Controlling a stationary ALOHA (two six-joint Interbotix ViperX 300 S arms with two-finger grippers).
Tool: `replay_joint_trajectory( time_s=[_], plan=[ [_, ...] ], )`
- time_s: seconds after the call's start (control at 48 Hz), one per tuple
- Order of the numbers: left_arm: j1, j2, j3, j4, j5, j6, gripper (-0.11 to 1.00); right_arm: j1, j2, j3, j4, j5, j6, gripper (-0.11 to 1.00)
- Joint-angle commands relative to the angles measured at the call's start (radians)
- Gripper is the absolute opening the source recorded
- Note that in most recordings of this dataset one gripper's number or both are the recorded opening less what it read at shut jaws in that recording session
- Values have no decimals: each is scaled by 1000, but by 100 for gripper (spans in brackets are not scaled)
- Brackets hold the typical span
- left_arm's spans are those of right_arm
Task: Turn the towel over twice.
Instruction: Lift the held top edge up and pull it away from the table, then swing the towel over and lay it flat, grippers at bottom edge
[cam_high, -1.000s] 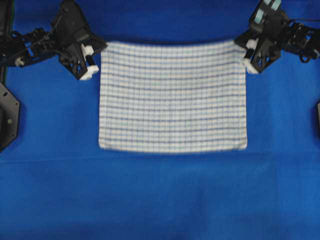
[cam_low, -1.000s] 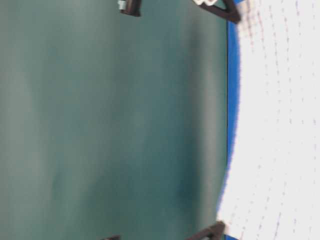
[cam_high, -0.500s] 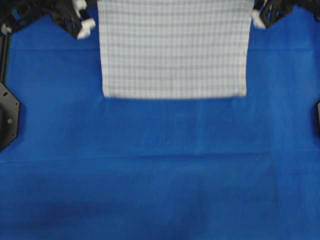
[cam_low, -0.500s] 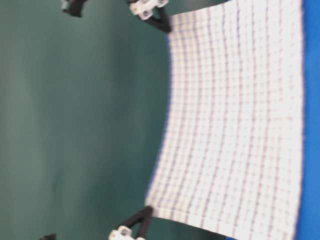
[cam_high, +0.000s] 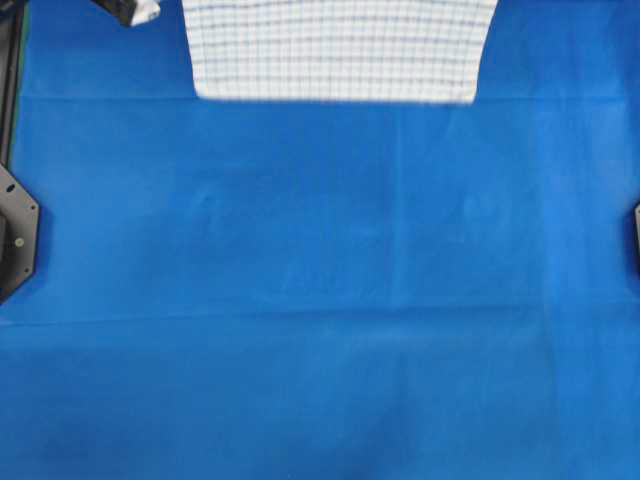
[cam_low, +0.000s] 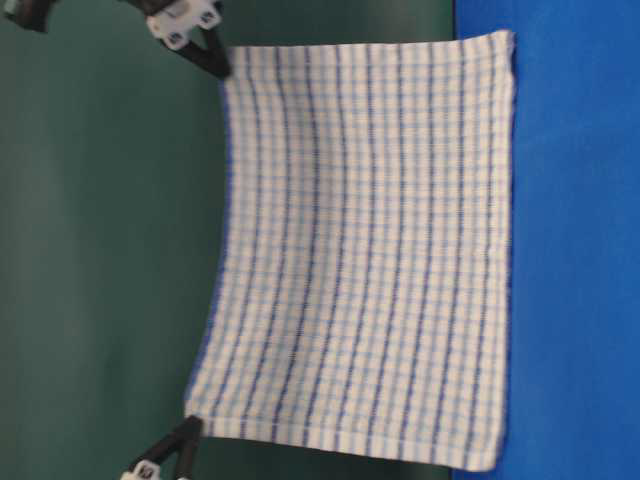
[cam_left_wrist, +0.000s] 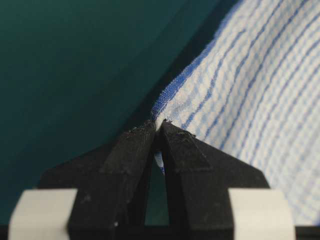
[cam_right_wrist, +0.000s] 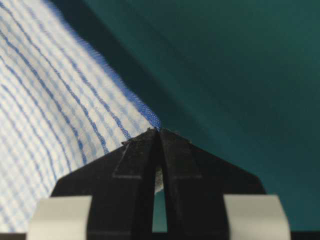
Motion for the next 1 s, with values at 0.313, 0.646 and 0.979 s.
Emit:
replay_joint_trajectory(
  time_s=[0.313,0.646,0.979],
  plan=[
    [-143,-178,84,0,14,5,4,167,-230,40,5,181,17,3],
    [-270,-290,225,0,40,3,4,362,-301,97,34,393,63,3],
    [-489,-282,319,-3,91,-8,4,614,-298,216,35,408,229,3]
  ],
)
